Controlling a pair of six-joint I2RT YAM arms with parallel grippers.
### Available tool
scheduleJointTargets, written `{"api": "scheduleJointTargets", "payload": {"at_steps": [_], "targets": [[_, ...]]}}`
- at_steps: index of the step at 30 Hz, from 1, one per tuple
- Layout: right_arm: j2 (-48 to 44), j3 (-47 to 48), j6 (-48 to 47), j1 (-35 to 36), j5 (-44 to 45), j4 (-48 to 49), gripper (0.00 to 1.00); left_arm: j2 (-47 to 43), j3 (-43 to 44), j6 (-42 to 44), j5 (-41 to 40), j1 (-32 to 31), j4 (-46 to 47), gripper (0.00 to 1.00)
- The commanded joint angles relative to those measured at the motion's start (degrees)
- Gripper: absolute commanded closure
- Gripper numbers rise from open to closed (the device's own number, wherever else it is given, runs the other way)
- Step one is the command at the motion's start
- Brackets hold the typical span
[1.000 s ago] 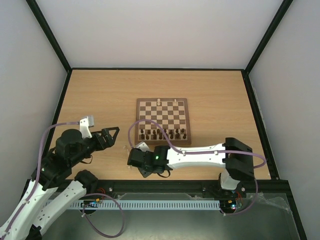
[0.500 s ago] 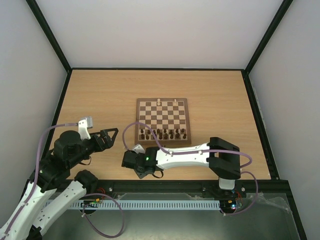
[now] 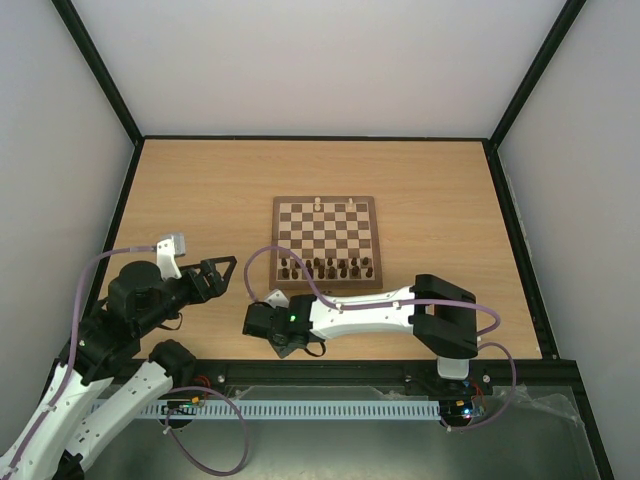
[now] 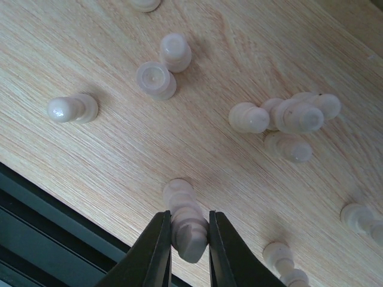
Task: Set up the chess pieces on the board
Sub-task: Pick up the chess piece at the center of the board, then place the chess piece on the chessboard.
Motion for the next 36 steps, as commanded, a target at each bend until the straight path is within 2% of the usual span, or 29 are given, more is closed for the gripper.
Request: {"api": "scheduleJointTargets", "payload": {"at_steps": [1,9,13,16,21,26,36], "targets": [[-0.54,0.63,-0.24,0.57,0.92,-3.97,0.89,-0.44,-0.21,0.43,-0.30,-0.03,0.05,0.01],[-15.41,5.67,0.02,-1.28,9.20,-16.85,0.90,-0.05,-0.38,0.95,-0.41,-0.05,0.43,0.00],[-21.28,10.08,-2.41,-9.11,12.85,-22.03,0.89,0.49,-2.00,1.14,0.07,-0.01,2.05,0.01],[-22.05,13.69,-6.97,-17.10,12.79,-22.32,0.89,1.40,-3.19,1.29,0.69,-0.03,3.30,0.01],[-15.34,22.89,-14.87,-27.92,10.29,-20.67,0.89,3.15,-3.98,1.93,1.36,-0.05,5.04,0.01],[-4.72,34.18,-20.06,-36.73,5.68,-20.59,0.89,5.46,-4.35,2.71,2.00,-0.05,6.60,0.01],[19.86,57.48,-25.66,-47.46,-4.20,-27.07,0.89,8.94,-5.66,3.58,3.31,-0.04,9.39,0.01]]}}
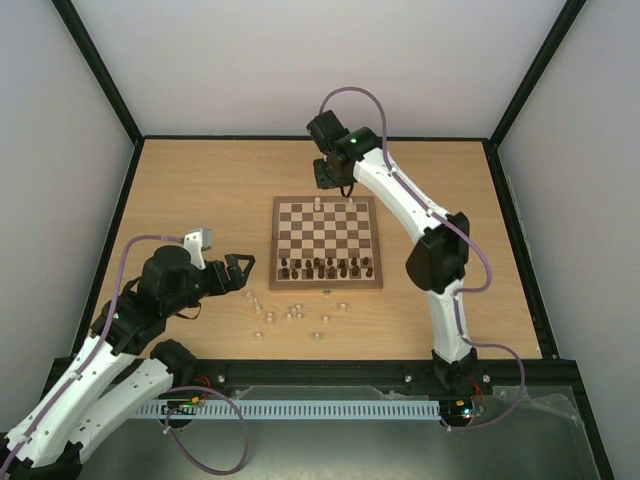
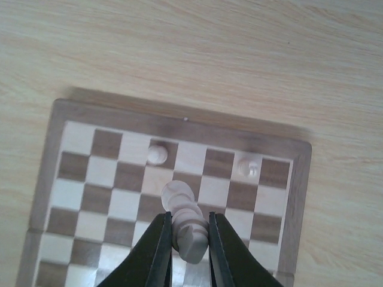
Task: Set up the chess pieces on the board
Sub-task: Place the chess piece on the chessboard.
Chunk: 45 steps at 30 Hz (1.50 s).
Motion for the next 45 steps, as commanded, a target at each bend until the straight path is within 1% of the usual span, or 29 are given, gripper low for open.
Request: {"api": "scheduleJointTargets", "payload": {"at_steps": [1,3,7,10,20,45], "targets": [[7.53,8.82,-4.07,-2.55,-5.17,-6.94,0.89,1.16,-0.65,1.02,0.99,-0.02,2.76,0.01],[10.06,11.59,-4.48,-2.86,-5.49,-7.65,0.89,1.70,-1.14,0.99,1.43,-0.05,3.64,0.01],[12.74,11.36,-4.57,-2.83,-7.27,-6.70,0.89,2.60,-1.86,0.93,1.80,-0.05,4.70,0.00],[13.91,10.06,-4.35,-2.83,-6.64,-6.47,0.89,3.04,-2.01,1.07,1.86,-0.04,5.02,0.00],[14.10,4.76,-3.55,-2.83,-3.65,-3.30,0.89,3.51,-1.83,1.41,1.77,-0.03,5.12,0.00],[17.51,5.94,-3.46,-2.83,-0.92,-1.73,0.88,4.72,-1.65,1.73,1.60,-0.01,5.65,0.01]]}}
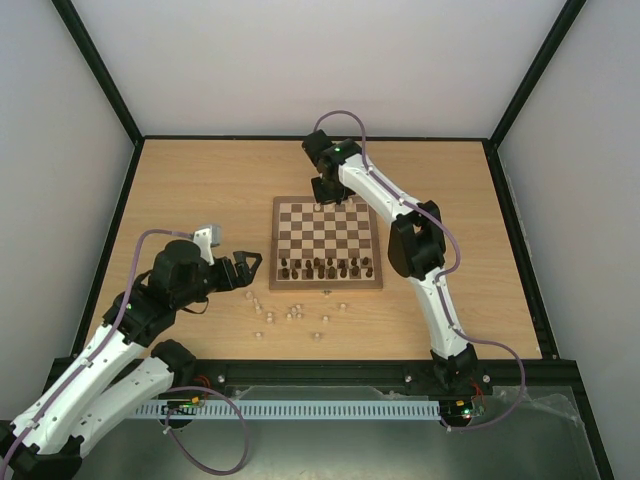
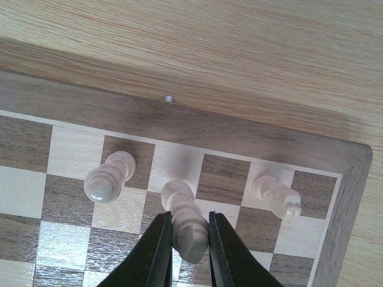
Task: Set up the chess pieces on the board
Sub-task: Place the chess piece on the chessboard.
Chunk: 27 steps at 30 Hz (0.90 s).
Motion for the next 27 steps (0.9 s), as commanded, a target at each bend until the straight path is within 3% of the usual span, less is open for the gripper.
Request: {"api": "scheduleJointTargets", "payload": {"at_steps": [1,16,27], "targets": [[1.47,0.76,-0.12,0.21,1.47,-0.76,0.88,0.30,0.01,0.78,0.31,0.00,1.13,0.01],[2.88,2.16,-0.09,0.21,1.58,0.18,0.87,0.79,-0.21,1.01,-0.27,0.09,1.39,0.01],[3.06,2.61,0.21,0.20,1.91,0.28,0.81,0.77,-0.27,1.09,-0.22,0.12,1.44,0.00]]}}
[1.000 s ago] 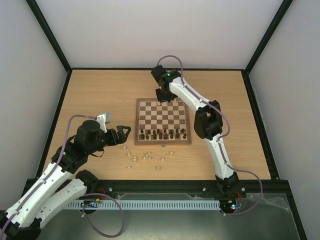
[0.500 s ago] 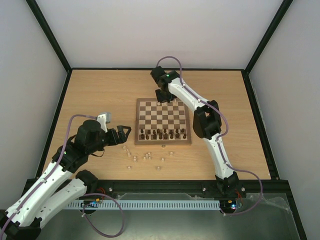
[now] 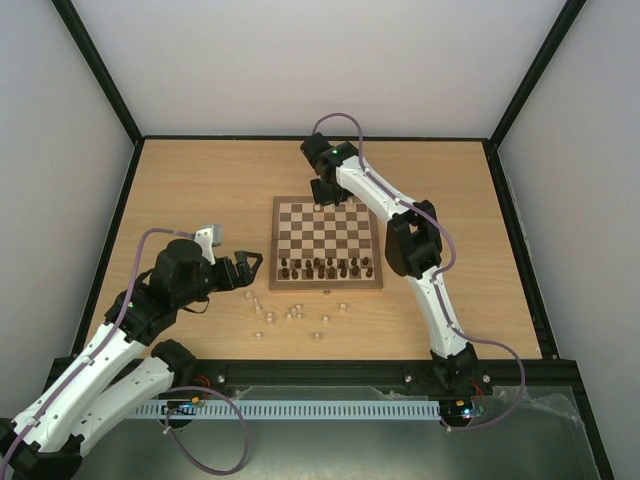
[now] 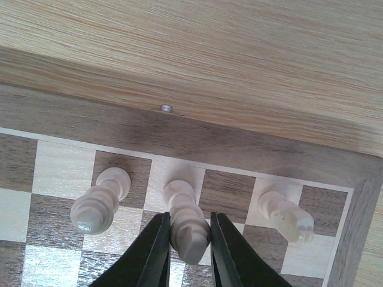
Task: Set up the chess pieces on the board
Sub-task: Place the chess piece on the chessboard.
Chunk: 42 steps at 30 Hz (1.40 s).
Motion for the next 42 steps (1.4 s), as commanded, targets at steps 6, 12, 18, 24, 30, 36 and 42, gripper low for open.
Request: {"api": "scheduleJointTargets", "payload": {"at_steps": [6,12,18,24,30,36,42], "targets": [[0.81,2.21,0.15,0.21,0.37,-0.96,0.77,0.12,-0.28,0.71,-0.14,0.12,1.35,0.00],[0.10,2.30,0.35,0.43,0.52,-1.20,0.71,-0.05,-0.33,0.72,-0.16,0.21,1.34,0.01],[-2.21,1.96,0.44,0.86,0.86,-1.37,0.66,-0.14,-0.33,0.52,-0.11,0.23,1.34,0.01],[-4.53,1.39,0.44,2.38,0.87,-1.06,0.65,0.04,-0.37,0.46,-0.09,0.21,1.59,0.00],[-5.02,1.49,0.53,4.19,1.85,-0.93,0.65,0.11,-0.29,0.58,-0.03,0.22,1.60,0.01],[-5.29,1.68,0.42,5.18,1.09,-0.22,0.64,0.10,-0.12,0.85,-0.04,0.32,1.43,0.00],[-3.10,3.27,0.23,5.38,0.73,-0.31,0.64,0.14,0.10,1.11,0.10,0.53,1.53,0.01]]}}
